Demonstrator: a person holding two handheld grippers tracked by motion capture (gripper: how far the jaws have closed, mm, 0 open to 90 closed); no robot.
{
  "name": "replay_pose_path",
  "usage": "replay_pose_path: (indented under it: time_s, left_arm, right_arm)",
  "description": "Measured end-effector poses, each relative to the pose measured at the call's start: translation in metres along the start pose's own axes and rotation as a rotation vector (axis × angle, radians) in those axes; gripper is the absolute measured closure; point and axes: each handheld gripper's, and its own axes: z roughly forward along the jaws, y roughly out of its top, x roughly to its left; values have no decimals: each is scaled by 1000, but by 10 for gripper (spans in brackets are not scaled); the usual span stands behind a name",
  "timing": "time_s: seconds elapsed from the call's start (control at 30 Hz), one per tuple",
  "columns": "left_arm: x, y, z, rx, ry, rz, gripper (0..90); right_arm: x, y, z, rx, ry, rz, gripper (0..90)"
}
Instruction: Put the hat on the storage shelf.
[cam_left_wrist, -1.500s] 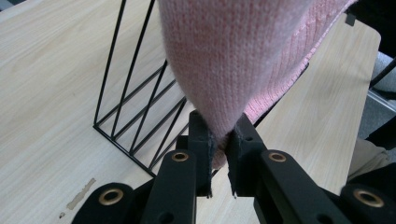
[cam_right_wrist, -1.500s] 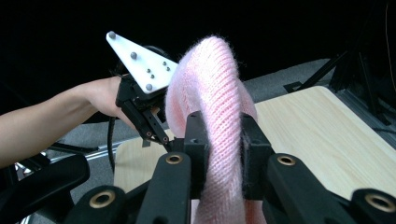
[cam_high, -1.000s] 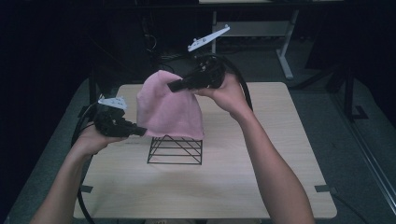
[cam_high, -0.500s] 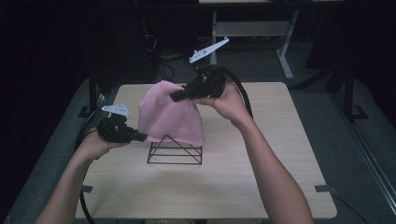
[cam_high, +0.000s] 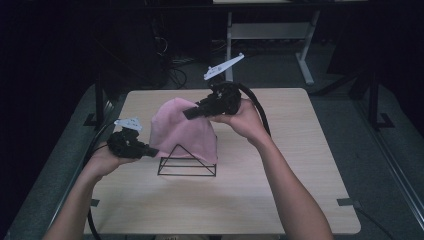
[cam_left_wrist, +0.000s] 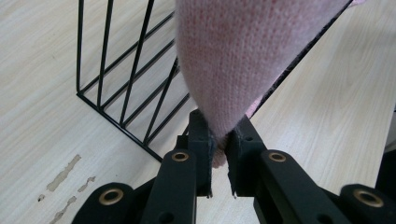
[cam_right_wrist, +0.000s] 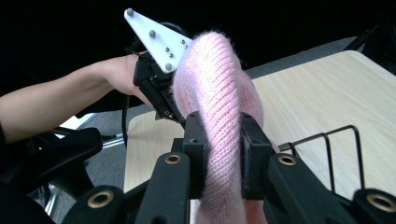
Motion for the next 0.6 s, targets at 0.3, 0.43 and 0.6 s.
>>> replay_pose_path:
  time_s: [0.3, 0.43, 0.6]
  left_arm:
    - [1, -7, 8, 21, 1, -3, 815]
    - [1, -7, 11, 38, 15, 2, 815]
    - [2, -12, 16, 44, 7, 3, 815]
  right_arm:
    - [0, -11, 7, 12, 10, 6, 761]
    - [-1, -17, 11, 12, 14, 9, 761]
    - [-3, -23, 13, 15, 24, 25, 758]
